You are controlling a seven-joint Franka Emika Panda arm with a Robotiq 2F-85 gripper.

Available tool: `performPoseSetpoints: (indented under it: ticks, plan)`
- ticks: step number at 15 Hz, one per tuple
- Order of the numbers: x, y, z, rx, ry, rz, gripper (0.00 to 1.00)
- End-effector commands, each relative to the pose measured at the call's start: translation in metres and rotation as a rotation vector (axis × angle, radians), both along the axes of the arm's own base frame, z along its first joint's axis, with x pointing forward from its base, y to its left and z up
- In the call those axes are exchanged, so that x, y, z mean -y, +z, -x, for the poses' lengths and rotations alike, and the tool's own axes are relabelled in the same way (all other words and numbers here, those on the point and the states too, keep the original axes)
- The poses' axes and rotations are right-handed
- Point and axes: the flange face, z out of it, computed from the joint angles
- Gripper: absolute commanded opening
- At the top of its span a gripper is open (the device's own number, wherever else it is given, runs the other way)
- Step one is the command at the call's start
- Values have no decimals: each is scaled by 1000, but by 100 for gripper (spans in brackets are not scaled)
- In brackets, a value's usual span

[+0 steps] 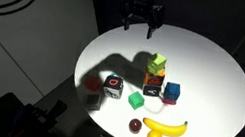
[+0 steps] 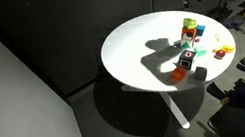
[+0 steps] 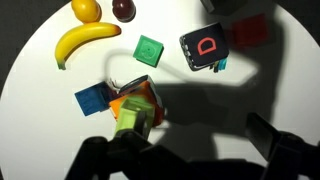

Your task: Lift the light green building block and put it on the orange dice

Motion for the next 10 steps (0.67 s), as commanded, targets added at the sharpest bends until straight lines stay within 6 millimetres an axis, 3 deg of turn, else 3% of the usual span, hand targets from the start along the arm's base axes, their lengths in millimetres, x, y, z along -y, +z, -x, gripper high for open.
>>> performPoseSetpoints:
  ticks: [1, 10]
  plan:
    - [-1, 23, 20, -12, 19, 11, 100]
    - [-2, 66, 42, 3, 28, 2, 100]
